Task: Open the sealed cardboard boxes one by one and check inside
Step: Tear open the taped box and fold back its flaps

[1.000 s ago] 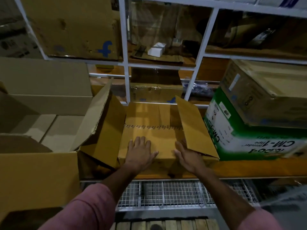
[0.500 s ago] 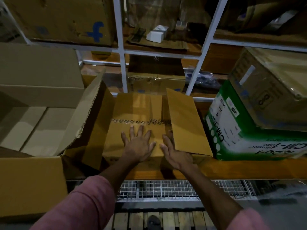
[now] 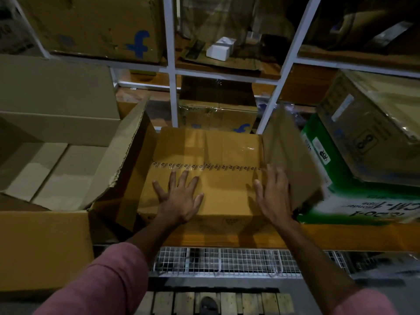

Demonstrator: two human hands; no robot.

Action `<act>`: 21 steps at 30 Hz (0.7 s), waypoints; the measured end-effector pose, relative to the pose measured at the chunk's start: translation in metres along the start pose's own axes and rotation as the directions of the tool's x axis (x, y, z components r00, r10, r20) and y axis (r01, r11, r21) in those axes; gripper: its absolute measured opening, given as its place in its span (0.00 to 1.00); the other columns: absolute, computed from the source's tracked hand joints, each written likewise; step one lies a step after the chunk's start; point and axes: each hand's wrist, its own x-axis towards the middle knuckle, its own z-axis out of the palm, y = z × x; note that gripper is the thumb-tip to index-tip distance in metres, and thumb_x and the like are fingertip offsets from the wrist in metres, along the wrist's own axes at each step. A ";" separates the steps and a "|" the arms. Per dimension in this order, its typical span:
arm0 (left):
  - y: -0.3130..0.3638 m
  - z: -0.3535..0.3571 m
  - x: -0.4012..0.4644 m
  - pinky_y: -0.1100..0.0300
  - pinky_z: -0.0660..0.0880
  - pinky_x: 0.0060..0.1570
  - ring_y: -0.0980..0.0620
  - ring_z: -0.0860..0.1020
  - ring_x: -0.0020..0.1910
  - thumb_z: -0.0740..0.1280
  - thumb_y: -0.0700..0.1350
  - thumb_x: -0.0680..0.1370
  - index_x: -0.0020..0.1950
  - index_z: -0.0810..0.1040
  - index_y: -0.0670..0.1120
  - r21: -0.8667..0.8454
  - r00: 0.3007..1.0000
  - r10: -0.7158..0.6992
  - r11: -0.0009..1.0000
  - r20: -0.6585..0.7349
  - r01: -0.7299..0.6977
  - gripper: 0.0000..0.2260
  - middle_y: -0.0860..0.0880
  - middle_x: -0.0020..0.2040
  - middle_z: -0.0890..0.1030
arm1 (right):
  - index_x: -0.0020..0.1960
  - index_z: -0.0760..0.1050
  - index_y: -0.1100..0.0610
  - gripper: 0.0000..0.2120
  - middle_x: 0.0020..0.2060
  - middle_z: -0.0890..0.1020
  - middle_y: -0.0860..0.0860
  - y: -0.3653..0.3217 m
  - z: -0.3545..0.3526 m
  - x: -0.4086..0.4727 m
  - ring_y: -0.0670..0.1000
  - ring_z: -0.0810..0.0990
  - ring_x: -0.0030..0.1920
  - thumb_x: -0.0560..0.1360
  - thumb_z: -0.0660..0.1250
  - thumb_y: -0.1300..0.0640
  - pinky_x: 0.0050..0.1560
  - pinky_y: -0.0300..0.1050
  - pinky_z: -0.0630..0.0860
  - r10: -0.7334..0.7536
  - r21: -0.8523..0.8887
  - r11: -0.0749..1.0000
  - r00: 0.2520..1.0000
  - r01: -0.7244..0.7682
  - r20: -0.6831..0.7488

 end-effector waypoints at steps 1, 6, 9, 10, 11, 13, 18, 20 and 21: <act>0.000 0.000 0.000 0.21 0.43 0.67 0.41 0.38 0.81 0.42 0.68 0.81 0.81 0.47 0.60 0.000 1.000 0.002 1.000 -0.004 -0.002 0.30 0.50 0.84 0.44 | 0.78 0.60 0.56 0.28 0.75 0.64 0.63 0.012 -0.002 0.003 0.63 0.64 0.75 0.83 0.60 0.45 0.72 0.64 0.68 0.007 -0.055 0.998 1.000 -0.009 -0.022; 0.000 0.003 0.000 0.22 0.42 0.68 0.42 0.37 0.81 0.42 0.68 0.81 0.82 0.47 0.59 0.011 1.000 0.009 1.000 -0.023 -0.009 0.31 0.50 0.84 0.43 | 0.75 0.64 0.60 0.27 0.74 0.67 0.63 0.042 0.001 0.005 0.62 0.64 0.75 0.82 0.58 0.45 0.74 0.65 0.65 -0.001 -0.120 0.993 1.000 0.004 0.024; -0.001 0.003 0.000 0.22 0.42 0.69 0.42 0.36 0.81 0.43 0.68 0.81 0.82 0.48 0.59 -0.005 0.999 0.020 1.000 -0.026 -0.020 0.30 0.50 0.84 0.43 | 0.76 0.62 0.59 0.28 0.75 0.67 0.61 0.042 0.006 0.006 0.62 0.64 0.76 0.82 0.58 0.43 0.75 0.63 0.63 -0.024 -0.148 0.988 0.998 0.031 0.050; -0.001 0.003 -0.001 0.22 0.42 0.69 0.42 0.36 0.81 0.43 0.68 0.81 0.82 0.48 0.59 -0.012 0.999 0.021 1.000 -0.028 -0.021 0.30 0.50 0.84 0.43 | 0.77 0.62 0.58 0.29 0.75 0.67 0.61 0.043 0.009 0.007 0.62 0.62 0.77 0.82 0.58 0.43 0.76 0.62 0.62 -0.016 -0.168 0.986 0.999 0.024 0.052; -0.001 0.004 0.000 0.22 0.42 0.69 0.42 0.37 0.81 0.43 0.68 0.81 0.82 0.49 0.59 -0.016 0.999 0.021 1.000 -0.029 -0.022 0.30 0.50 0.84 0.44 | 0.77 0.61 0.58 0.29 0.76 0.66 0.61 0.042 0.010 0.007 0.62 0.61 0.77 0.83 0.58 0.43 0.77 0.61 0.60 -0.009 -0.183 0.983 0.998 0.020 0.061; -0.001 0.003 0.000 0.22 0.41 0.69 0.42 0.37 0.81 0.44 0.68 0.81 0.82 0.49 0.58 -0.026 1.000 0.021 0.999 -0.020 -0.021 0.30 0.49 0.84 0.44 | 0.77 0.61 0.58 0.29 0.76 0.66 0.61 0.041 0.013 0.007 0.62 0.60 0.78 0.83 0.58 0.43 0.78 0.61 0.60 -0.017 -0.192 0.981 0.997 0.031 0.072; 0.009 -0.011 0.018 0.25 0.40 0.72 0.42 0.40 0.82 0.47 0.67 0.82 0.83 0.47 0.54 -0.059 0.999 -0.005 0.998 0.044 0.008 0.32 0.47 0.84 0.42 | 0.74 0.66 0.58 0.28 0.73 0.69 0.60 0.025 0.018 0.015 0.60 0.65 0.74 0.82 0.57 0.42 0.74 0.60 0.66 -0.128 -0.183 0.973 0.989 0.139 0.069; 0.015 -0.019 0.032 0.26 0.40 0.73 0.42 0.40 0.82 0.47 0.66 0.83 0.83 0.45 0.52 -0.051 0.998 -0.010 0.999 0.054 0.013 0.33 0.46 0.84 0.42 | 0.74 0.67 0.58 0.26 0.73 0.69 0.60 0.011 0.020 0.025 0.60 0.66 0.74 0.82 0.58 0.42 0.74 0.60 0.65 -0.170 -0.161 0.970 0.981 0.184 0.096; 0.017 -0.023 0.039 0.27 0.41 0.74 0.43 0.41 0.82 0.46 0.65 0.83 0.83 0.43 0.51 -0.043 0.998 -0.004 0.999 0.064 0.006 0.33 0.46 0.84 0.42 | 0.74 0.67 0.57 0.27 0.73 0.69 0.60 0.003 0.021 0.033 0.61 0.66 0.74 0.82 0.56 0.42 0.75 0.60 0.64 -0.193 -0.142 0.967 0.974 0.209 0.123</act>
